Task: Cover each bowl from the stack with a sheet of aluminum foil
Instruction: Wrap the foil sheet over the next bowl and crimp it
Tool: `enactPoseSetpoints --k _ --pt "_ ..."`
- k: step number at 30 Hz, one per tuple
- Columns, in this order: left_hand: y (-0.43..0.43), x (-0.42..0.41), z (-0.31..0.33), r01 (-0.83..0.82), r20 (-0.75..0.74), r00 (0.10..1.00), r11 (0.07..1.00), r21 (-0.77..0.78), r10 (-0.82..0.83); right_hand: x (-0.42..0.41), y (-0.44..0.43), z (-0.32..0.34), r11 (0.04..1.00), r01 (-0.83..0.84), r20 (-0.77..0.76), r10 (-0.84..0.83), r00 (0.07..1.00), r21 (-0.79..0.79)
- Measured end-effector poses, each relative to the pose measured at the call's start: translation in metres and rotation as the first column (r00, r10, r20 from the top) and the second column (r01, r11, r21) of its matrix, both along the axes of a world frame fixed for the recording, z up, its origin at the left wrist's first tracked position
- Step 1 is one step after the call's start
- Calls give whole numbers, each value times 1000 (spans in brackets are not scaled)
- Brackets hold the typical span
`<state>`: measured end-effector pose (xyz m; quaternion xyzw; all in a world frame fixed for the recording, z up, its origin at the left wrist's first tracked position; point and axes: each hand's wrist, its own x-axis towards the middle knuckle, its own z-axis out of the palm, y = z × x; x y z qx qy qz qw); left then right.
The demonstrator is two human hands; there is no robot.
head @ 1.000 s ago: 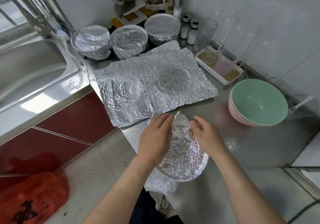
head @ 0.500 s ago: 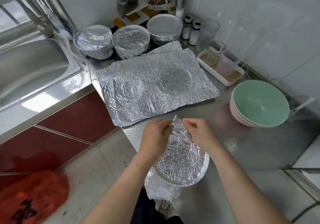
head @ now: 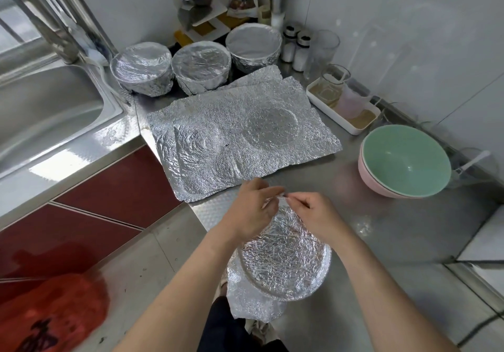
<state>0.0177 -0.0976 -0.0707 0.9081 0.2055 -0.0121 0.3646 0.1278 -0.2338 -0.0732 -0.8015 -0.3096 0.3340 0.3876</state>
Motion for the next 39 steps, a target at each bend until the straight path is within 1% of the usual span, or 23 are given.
enactPoseSetpoints --k 4,6,9,12,14,16,19,21,23,25,27,29,32,34,36,39 --pt "8 6 6 118 20 992 986 115 -122 -1 0 3 999 -7 47 9 999 -33" --pt "9 5 5 162 11 986 979 127 -165 -3 0 5 998 -24 83 28 996 -59" --pt "12 3 1 190 -35 982 971 147 -187 -4 0 4 993 -58 152 73 986 -105" --pt "10 2 -1 188 -60 982 967 170 -181 -6 0 0 992 -59 220 82 972 -111" --pt "7 1 -1 172 -53 985 969 178 -165 -8 0 -2 993 -37 278 68 958 -114" --pt "4 0 -2 158 -43 987 970 187 -152 -10 -1 -2 994 -17 305 50 951 -109" --pt "-1 1 -3 141 16 989 965 219 -148 -14 -6 -4 996 35 325 -4 946 -88" --pt "-4 2 -2 108 79 988 967 232 -129 -15 -9 -5 992 112 330 -89 940 -51" --pt "-7 3 -3 69 120 987 957 281 -106 -16 -13 -5 973 230 276 -225 934 16" --pt "-8 0 -8 18 134 989 941 339 -67 -17 -19 -6 932 354 209 -363 908 83" --pt "-13 -7 -13 -24 116 993 937 349 -18 -19 -26 -7 896 437 184 -444 877 76" --pt "-20 -15 -18 -45 90 996 938 344 15 -20 -29 -8 880 470 102 -475 874 72" --pt "-26 -19 -23 -75 97 994 950 302 47 -13 -27 -10 889 456 -99 -452 887 29" --pt "-26 -17 -24 -78 104 993 952 296 48 -4 -21 -9 915 402 -213 -387 897 28" --pt "-27 -16 -25 -76 109 993 952 295 45 1 -13 -7 951 306 -245 -287 926 46" --pt "-29 -16 -25 -110 142 987 959 262 75 5 -9 -6 973 218 -172 -203 964 74"
